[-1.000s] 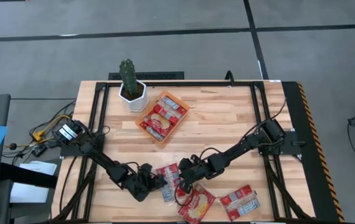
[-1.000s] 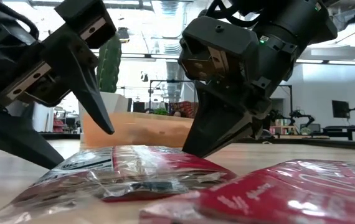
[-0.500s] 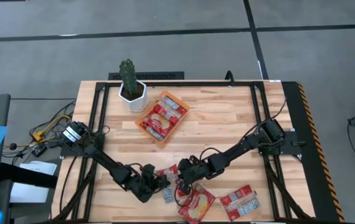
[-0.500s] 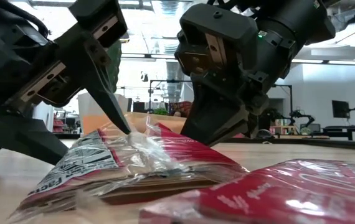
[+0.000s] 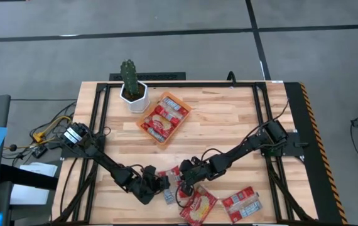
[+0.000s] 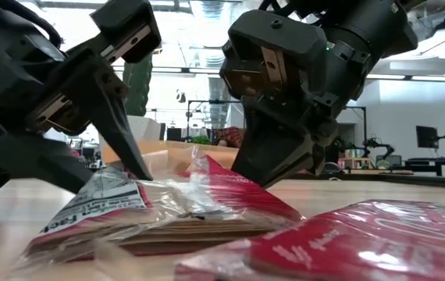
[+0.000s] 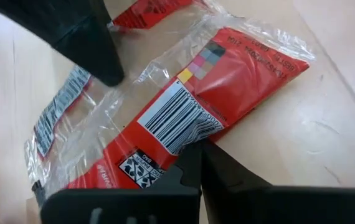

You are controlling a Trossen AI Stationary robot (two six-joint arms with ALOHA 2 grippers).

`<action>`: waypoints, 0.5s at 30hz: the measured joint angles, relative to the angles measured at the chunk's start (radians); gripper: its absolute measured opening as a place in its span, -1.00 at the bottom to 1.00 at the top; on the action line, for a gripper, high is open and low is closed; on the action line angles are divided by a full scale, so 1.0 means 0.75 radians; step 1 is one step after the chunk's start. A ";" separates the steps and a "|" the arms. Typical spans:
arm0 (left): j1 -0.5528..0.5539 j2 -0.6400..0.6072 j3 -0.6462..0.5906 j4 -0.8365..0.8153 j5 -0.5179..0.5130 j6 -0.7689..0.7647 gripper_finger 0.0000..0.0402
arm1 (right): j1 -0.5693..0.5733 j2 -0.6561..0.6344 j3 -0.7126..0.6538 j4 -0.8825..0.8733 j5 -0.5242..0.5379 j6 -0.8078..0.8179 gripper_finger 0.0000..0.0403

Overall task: Sort popcorn bags into baskets
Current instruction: Put the popcorn bag into the orange bin

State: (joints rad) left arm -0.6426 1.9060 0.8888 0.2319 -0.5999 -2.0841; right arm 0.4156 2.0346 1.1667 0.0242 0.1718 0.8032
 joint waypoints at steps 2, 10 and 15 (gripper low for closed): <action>0.000 0.000 -0.001 0.017 0.000 0.016 -0.67 | -0.001 -0.004 0.000 -0.005 -0.017 0.001 -0.88; 0.000 -0.002 -0.005 0.075 -0.012 0.031 -0.95 | 0.001 -0.204 0.004 -0.191 -0.018 -0.019 -0.83; 0.001 -0.016 -0.005 0.123 -0.044 0.035 -0.97 | 0.026 -0.427 0.002 -0.399 0.079 -0.036 -0.88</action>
State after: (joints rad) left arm -0.6422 1.8938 0.8852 0.3240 -0.6327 -2.0577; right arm 0.4351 1.7146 1.1683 -0.2747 0.2308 0.7765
